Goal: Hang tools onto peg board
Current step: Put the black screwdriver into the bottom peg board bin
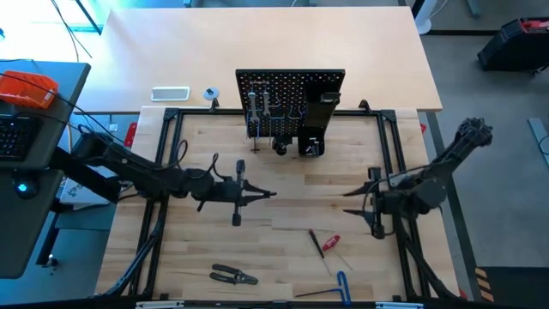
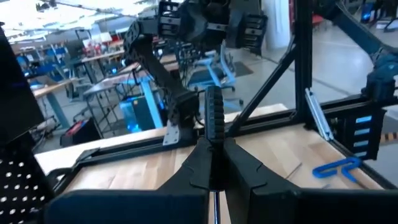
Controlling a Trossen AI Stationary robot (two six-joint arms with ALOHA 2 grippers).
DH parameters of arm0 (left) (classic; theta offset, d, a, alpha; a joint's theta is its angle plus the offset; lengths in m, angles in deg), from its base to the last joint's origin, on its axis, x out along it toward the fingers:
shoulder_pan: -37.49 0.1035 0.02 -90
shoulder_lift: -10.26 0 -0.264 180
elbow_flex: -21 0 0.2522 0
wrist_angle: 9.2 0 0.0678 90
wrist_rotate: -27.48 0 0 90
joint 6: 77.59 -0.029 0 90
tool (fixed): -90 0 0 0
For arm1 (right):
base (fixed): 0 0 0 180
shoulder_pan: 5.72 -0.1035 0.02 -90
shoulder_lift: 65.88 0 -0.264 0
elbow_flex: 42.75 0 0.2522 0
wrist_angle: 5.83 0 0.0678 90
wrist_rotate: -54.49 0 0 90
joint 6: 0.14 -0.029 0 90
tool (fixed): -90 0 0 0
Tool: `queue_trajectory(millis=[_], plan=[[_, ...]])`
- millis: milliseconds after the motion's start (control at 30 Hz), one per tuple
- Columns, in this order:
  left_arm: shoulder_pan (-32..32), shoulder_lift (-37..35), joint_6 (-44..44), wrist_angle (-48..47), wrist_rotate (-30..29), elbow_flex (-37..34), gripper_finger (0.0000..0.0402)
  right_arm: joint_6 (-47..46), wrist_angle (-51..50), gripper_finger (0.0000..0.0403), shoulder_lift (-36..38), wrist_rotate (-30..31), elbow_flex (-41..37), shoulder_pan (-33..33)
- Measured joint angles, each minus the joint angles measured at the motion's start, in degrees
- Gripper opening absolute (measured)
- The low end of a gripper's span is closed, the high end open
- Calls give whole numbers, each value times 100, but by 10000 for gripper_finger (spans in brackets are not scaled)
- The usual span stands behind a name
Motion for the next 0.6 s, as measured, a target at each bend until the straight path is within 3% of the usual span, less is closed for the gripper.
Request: queue_trajectory(millis=[300,600], plan=[[3,946,-2,1533,130,-16,9,-258,1176,174,-627,-1427,4,1120],[47,1665,95,2889,189,-13,9,-51,2147,174,-1686,-1449,4,1509]])
